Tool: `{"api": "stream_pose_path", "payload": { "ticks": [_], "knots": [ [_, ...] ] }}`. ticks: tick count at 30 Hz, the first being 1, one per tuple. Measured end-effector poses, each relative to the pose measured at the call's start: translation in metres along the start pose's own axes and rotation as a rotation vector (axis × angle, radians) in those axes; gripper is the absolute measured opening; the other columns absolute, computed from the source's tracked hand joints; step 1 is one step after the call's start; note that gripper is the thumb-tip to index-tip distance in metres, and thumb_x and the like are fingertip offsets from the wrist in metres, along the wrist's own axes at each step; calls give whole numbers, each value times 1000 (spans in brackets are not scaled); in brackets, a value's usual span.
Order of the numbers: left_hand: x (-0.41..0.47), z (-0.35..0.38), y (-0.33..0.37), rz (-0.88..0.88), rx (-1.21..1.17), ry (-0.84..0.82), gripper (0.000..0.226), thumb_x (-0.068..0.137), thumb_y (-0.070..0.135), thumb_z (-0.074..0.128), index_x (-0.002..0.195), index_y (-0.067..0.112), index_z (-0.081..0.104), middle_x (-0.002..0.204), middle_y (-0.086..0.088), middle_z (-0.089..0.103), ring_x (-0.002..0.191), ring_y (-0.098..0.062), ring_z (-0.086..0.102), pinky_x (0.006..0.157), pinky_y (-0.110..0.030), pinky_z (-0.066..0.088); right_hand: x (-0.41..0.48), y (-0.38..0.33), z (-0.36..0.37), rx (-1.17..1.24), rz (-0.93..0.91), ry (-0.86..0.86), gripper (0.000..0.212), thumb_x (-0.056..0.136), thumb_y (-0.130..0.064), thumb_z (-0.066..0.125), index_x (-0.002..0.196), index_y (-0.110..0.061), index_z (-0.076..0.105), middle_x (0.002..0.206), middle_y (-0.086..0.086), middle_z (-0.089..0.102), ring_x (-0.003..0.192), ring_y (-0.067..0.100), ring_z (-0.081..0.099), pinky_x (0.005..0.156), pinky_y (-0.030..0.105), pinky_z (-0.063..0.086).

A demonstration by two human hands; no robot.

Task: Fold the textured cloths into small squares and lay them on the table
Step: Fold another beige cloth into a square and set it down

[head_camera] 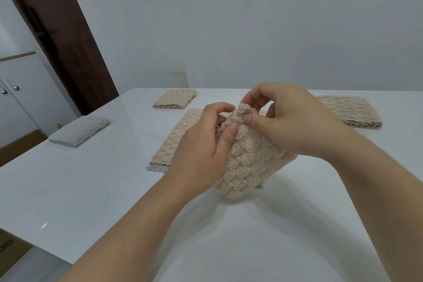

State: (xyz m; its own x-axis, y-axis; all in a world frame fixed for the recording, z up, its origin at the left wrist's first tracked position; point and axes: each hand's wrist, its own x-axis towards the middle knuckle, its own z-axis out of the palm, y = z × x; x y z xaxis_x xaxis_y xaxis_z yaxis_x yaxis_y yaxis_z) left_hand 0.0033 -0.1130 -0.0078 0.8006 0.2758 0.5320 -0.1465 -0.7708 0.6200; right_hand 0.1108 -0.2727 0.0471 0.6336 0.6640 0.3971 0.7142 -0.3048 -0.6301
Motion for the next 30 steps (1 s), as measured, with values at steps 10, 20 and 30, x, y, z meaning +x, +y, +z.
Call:
{"api": "stream_pose_path", "payload": {
  "ticks": [10, 20, 30],
  "knots": [
    [1, -10, 0, 33, 462, -128, 54, 97, 64, 23, 115, 21, 49, 79, 5, 63, 73, -22, 62, 66, -43, 53, 1, 0, -3, -15, 20, 32, 6, 92, -32, 69, 94, -33, 63, 86, -20, 63, 66, -8, 55, 50, 5, 37],
    [6, -12, 9, -72, 60, -134, 31, 97, 61, 50, 112, 34, 56, 88, 12, 69, 80, -3, 65, 71, -37, 55, 1, -2, 3, -9, 8, 12, 6, 93, -33, 67, 98, -34, 63, 90, -20, 64, 70, -8, 56, 50, 5, 37],
    [25, -34, 1, -33, 80, -72, 18, 99, 46, 58, 90, 30, 57, 76, 14, 63, 69, -3, 58, 59, -20, 44, 1, 3, 0, -126, 141, -74, 28, 91, -59, 62, 89, -31, 65, 88, -13, 68, 71, -2, 59, 53, 17, 38]
  ]
}}
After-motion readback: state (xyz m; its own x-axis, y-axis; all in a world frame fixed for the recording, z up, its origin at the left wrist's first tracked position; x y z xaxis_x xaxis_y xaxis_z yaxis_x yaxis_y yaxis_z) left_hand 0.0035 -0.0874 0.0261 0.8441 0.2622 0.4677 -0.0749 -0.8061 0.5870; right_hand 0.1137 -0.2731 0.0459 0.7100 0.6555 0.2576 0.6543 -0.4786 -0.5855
